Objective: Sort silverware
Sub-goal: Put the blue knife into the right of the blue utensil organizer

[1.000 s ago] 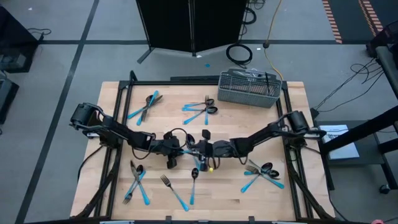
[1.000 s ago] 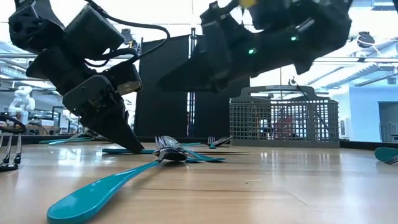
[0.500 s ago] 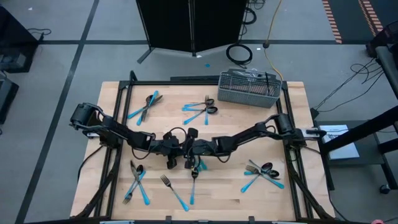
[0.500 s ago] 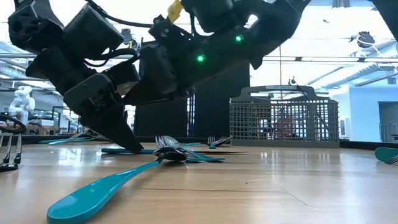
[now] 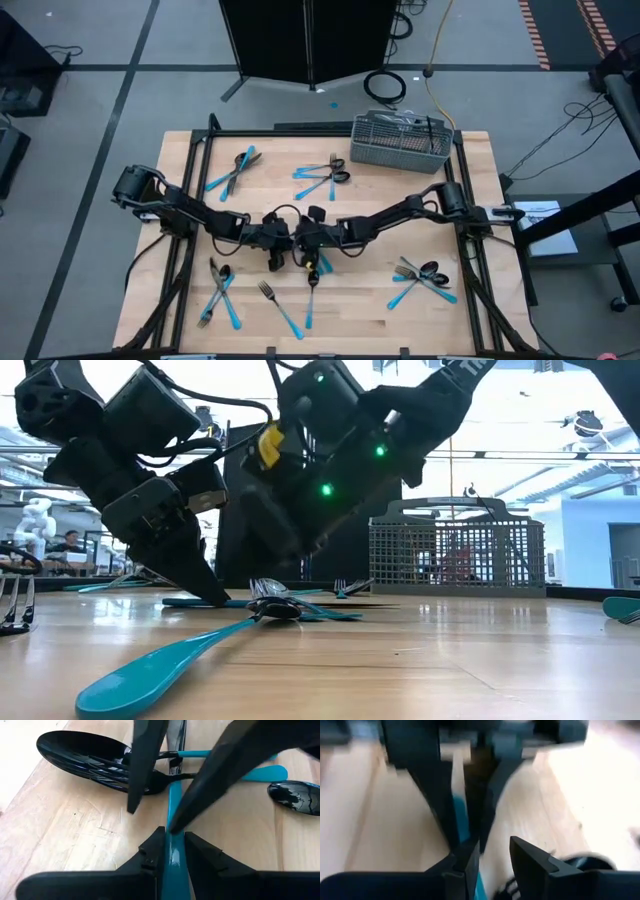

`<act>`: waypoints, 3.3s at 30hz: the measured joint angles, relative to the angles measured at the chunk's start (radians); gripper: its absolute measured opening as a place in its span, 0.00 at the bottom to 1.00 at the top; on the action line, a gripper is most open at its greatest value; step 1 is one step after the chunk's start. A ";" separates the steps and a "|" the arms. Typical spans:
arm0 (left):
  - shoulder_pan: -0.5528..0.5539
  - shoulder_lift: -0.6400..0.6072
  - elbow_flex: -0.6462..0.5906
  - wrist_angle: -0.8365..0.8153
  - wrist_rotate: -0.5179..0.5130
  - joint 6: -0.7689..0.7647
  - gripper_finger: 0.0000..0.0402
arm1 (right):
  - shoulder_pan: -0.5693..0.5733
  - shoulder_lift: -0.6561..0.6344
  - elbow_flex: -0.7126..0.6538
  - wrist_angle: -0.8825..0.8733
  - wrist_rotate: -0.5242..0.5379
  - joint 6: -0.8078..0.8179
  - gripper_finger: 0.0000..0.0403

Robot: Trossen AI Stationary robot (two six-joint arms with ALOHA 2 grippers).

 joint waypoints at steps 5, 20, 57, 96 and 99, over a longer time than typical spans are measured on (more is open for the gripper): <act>0.000 0.000 0.000 -0.001 0.001 -0.009 0.17 | -0.006 -0.001 0.000 -0.069 0.005 -0.001 0.25; -0.026 -0.004 0.004 -0.040 0.052 -0.116 0.17 | -0.016 -0.036 0.005 -0.323 0.007 -0.081 0.25; 0.016 -0.004 0.004 -0.029 0.153 -0.158 0.17 | 0.008 -0.448 -0.471 0.032 0.006 0.039 0.25; 0.018 -0.004 0.004 -0.014 0.163 -0.183 0.17 | 0.079 -0.195 -0.068 -0.851 0.131 0.355 0.25; 0.018 -0.004 0.004 -0.014 0.163 -0.183 0.17 | 0.118 -0.218 -0.071 -0.936 0.142 0.392 0.25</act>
